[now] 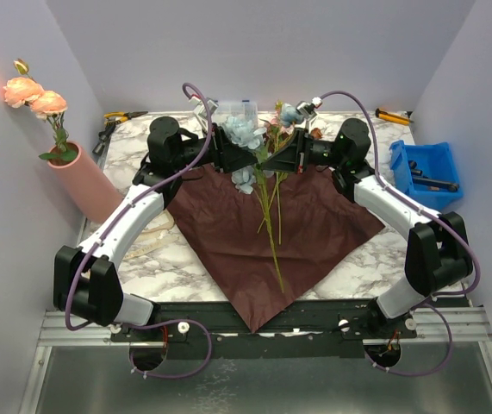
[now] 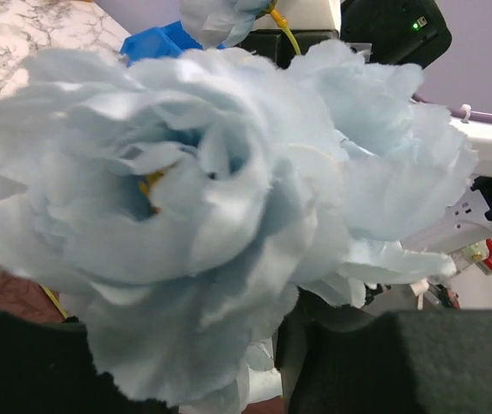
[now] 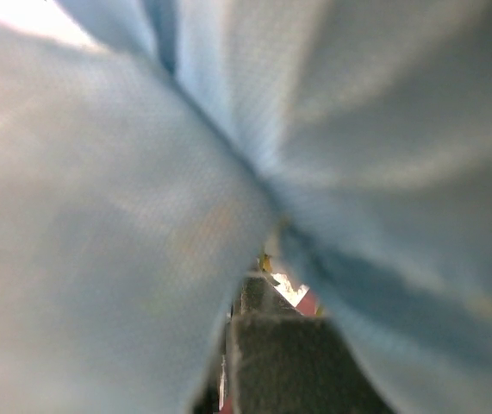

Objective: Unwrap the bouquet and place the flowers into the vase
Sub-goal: Pick up the fake flower from the wrapping paper, then adjust the fake flower.

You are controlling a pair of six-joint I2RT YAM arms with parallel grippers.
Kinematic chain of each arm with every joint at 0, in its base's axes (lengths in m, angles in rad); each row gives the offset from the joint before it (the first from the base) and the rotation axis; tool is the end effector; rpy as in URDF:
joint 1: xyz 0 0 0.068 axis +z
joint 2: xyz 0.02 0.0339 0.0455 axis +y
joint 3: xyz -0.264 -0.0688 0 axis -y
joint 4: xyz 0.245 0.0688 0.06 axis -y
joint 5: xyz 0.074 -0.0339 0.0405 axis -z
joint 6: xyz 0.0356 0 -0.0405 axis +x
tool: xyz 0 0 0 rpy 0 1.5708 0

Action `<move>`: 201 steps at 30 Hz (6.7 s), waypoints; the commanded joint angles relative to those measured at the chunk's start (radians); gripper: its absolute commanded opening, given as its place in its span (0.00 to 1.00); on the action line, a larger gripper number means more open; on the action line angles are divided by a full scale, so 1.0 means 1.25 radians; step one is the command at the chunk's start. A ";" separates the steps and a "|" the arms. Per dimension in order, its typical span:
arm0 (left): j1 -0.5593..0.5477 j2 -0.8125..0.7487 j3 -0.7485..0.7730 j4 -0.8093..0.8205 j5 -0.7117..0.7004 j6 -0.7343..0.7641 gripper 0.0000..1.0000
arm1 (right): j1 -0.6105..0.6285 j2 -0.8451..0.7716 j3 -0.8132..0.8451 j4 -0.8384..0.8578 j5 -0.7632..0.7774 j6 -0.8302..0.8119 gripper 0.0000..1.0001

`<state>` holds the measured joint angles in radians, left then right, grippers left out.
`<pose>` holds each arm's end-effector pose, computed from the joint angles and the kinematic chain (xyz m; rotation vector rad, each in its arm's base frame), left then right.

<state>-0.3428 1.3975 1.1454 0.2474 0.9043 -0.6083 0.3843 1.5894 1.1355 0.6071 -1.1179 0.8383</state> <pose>0.2945 -0.1348 0.3701 0.5536 1.6844 -1.4167 0.3217 0.1646 0.3376 -0.7014 1.6442 1.7063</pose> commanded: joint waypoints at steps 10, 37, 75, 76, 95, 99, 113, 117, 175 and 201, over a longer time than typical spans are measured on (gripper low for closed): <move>-0.006 0.010 -0.028 0.100 0.024 -0.072 0.05 | 0.008 -0.022 -0.013 0.019 -0.025 -0.008 0.01; 0.053 -0.196 0.121 -0.506 -0.359 0.419 0.00 | 0.000 -0.089 0.124 -0.424 0.083 -0.359 1.00; 0.053 -0.142 0.797 -0.478 -1.121 1.177 0.00 | -0.003 -0.033 0.190 -0.548 0.119 -0.450 1.00; 0.053 -0.137 0.798 -0.463 -1.122 1.197 0.00 | -0.002 -0.031 0.193 -0.551 0.120 -0.452 1.00; 0.054 -0.077 0.749 -0.272 -1.093 1.357 0.00 | -0.003 0.001 0.191 -0.589 0.133 -0.485 1.00; 0.070 -0.048 0.757 -0.264 -1.071 1.352 0.00 | -0.003 -0.001 0.188 -0.589 0.133 -0.485 1.00; 0.442 0.047 0.816 -0.377 -0.854 1.099 0.00 | -0.003 -0.005 0.172 -0.591 0.139 -0.497 1.00; 0.462 0.049 0.823 -0.384 -0.835 1.086 0.00 | -0.003 0.002 0.174 -0.589 0.137 -0.493 1.00; 0.132 -0.101 0.344 -0.454 -0.367 0.333 0.00 | 0.248 0.113 0.451 -0.743 0.338 -0.787 0.97; 0.132 -0.104 0.386 -0.473 -0.287 0.309 0.00 | 0.248 0.136 0.342 -0.723 0.397 -0.908 0.75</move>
<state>-0.1772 1.2922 1.5822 -0.3424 0.5293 -0.2024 0.6918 1.7222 1.6112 -0.3244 -0.5716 -0.3641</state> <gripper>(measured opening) 0.017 0.852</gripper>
